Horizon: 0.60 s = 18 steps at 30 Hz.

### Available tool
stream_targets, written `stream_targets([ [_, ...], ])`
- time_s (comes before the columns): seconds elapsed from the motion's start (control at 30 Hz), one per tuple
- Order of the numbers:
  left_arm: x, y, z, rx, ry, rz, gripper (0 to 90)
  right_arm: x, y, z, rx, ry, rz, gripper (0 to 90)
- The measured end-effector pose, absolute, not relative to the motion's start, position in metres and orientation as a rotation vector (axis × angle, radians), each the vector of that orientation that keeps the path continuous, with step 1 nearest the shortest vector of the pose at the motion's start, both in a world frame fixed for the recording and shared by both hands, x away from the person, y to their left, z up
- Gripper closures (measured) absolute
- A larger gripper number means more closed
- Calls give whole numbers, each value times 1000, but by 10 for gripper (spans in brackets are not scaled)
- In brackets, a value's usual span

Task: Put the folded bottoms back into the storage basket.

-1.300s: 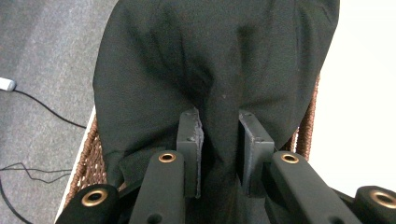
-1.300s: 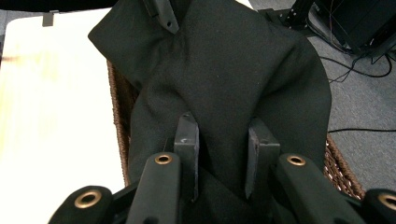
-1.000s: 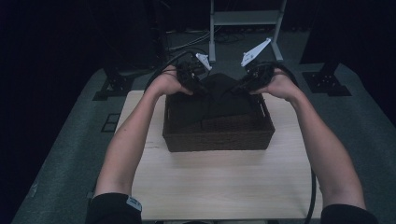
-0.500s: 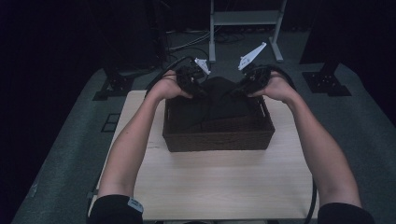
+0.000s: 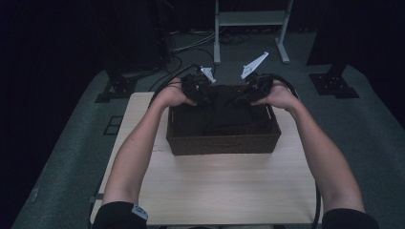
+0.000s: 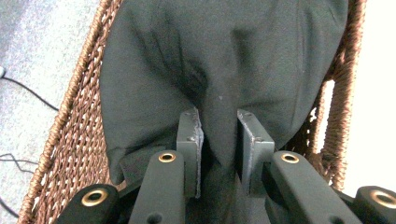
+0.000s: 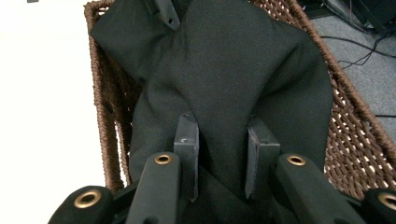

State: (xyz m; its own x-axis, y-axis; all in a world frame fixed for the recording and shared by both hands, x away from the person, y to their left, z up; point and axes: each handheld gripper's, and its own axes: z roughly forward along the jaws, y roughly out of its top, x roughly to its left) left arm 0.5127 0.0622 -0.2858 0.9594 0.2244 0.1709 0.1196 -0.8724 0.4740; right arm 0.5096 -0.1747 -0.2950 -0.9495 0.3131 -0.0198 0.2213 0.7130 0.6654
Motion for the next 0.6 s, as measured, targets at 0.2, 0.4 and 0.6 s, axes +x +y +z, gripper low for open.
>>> stream_targets([
  [0.2,514,58,-293,2640,243,301,730,510,-177,-301,451,2796,1043,699],
  [0.4,514,58,-302,2639,254,288,730,511,-178,-308,443,2803,1030,699],
  [0.6,513,55,-309,2659,254,286,730,511,-178,-317,453,2812,1039,698],
])
